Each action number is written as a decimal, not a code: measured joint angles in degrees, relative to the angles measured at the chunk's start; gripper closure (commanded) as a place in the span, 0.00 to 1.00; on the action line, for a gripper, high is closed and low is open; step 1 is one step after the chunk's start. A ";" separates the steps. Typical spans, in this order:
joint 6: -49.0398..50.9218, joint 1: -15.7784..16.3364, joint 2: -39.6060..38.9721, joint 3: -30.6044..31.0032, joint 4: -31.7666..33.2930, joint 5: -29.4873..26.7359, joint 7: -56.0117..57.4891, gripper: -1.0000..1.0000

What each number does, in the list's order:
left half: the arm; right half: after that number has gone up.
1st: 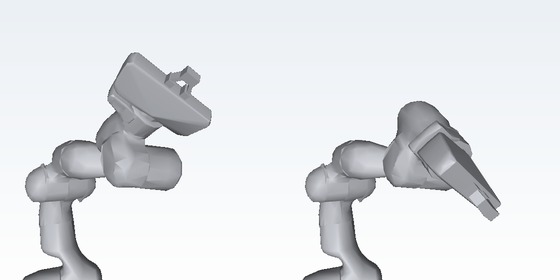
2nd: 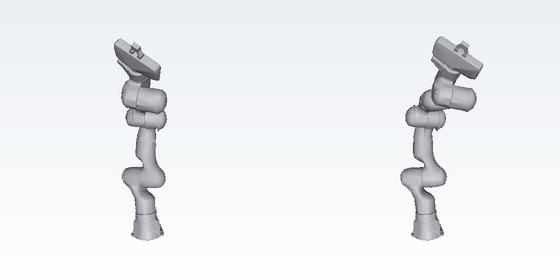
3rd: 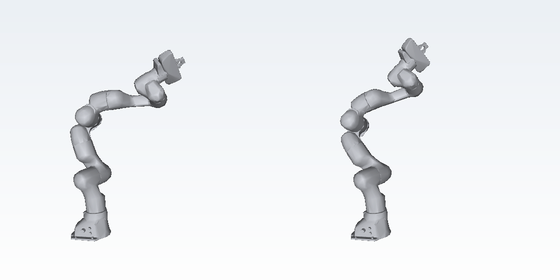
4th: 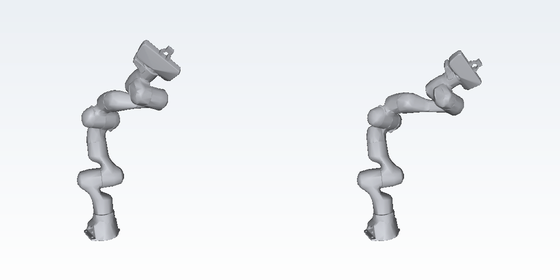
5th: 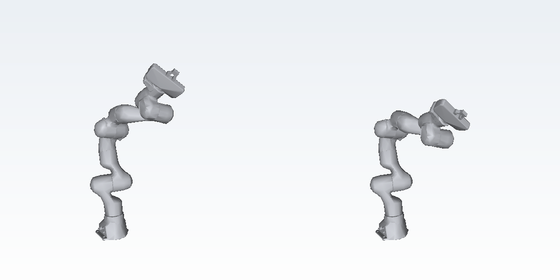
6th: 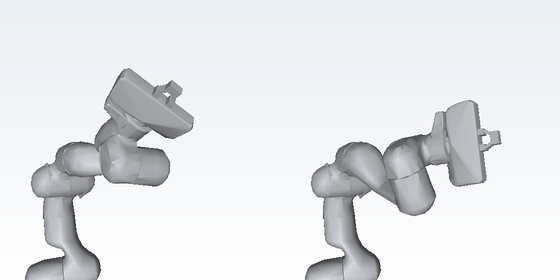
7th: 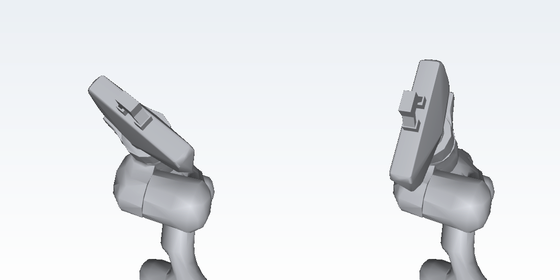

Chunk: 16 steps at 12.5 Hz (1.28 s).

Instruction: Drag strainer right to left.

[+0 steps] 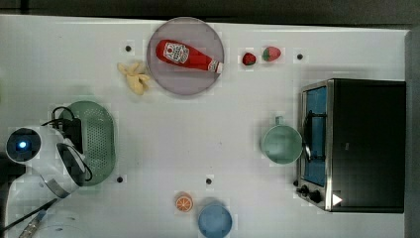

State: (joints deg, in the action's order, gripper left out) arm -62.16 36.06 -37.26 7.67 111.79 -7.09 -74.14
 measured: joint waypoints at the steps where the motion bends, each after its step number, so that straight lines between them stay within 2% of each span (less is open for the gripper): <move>1: 0.00 -0.11 0.00 0.14 0.06 -0.11 0.00 0.00; 4: 4.48 1.01 1.54 -2.81 0.06 -0.52 0.28 0.00; 7: 13.51 0.92 8.20 -5.88 2.46 -1.23 7.83 0.00; 10: 24.73 0.64 18.98 -12.32 2.69 -0.49 18.69 0.00; 12: 31.28 1.12 27.77 -19.84 1.34 -2.25 26.47 0.00; 14: 37.32 0.22 37.04 -27.23 -0.78 0.39 35.59 0.00; 16: 43.31 -2.41 46.29 -33.61 -1.90 6.87 45.87 0.00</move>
State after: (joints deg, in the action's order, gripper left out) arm -18.86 33.66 9.03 -25.93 109.89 -0.22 -28.27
